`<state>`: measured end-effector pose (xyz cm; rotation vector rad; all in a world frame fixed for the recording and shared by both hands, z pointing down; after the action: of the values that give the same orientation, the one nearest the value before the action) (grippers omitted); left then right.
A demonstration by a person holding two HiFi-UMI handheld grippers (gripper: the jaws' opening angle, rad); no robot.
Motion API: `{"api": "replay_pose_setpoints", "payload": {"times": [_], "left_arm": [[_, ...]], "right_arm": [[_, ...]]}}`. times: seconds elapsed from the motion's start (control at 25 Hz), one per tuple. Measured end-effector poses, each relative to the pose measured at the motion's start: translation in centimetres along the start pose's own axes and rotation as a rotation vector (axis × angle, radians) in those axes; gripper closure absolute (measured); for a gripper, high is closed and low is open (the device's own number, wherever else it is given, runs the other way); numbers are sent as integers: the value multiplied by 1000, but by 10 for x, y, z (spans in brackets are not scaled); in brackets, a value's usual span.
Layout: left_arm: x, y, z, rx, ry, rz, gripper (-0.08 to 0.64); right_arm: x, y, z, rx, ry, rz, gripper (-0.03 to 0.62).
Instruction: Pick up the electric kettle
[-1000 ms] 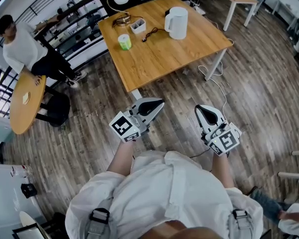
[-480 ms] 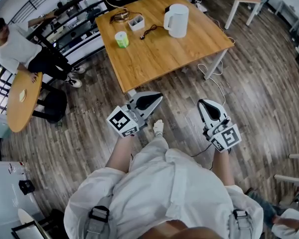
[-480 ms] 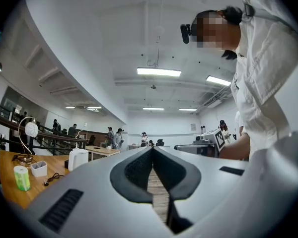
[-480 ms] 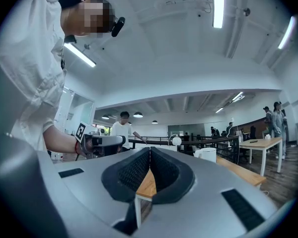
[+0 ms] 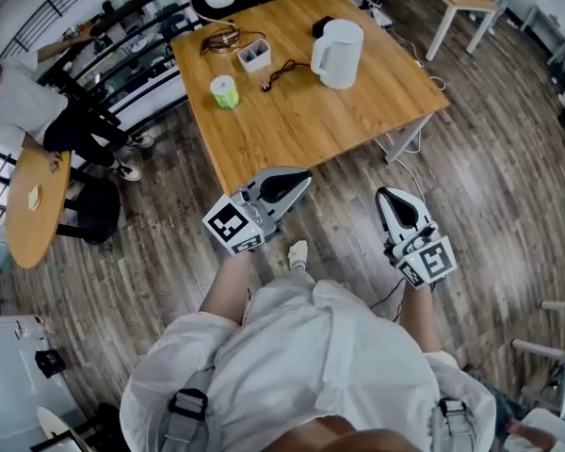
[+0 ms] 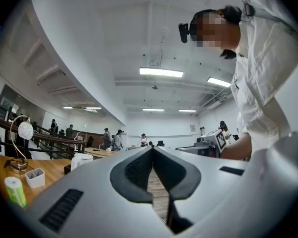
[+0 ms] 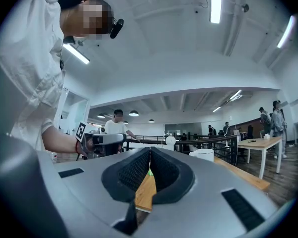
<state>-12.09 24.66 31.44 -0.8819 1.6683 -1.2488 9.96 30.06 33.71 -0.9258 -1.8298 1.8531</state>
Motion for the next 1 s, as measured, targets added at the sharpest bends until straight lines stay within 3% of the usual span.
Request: {"api": "replay_pose_setpoints", "payload": {"times": [0.52, 1.0], "left_arm": [[128, -28, 13, -11, -35, -17, 552], [181, -50, 30, 4, -60, -35, 552]], "right_arm": [[-59, 6, 113, -5, -64, 3, 580], [-100, 4, 164, 5, -73, 5, 580]]}}
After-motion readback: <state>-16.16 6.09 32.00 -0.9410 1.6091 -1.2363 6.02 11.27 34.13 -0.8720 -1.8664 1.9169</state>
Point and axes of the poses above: the fingertips, and each gripper's own axes: z forward along the fingers, x to its left, y out of its top, the point moved 6 cm from there along -z, backward along the fingers, and after that the axes turned 12 degrees about z, right-handed, at the moved point
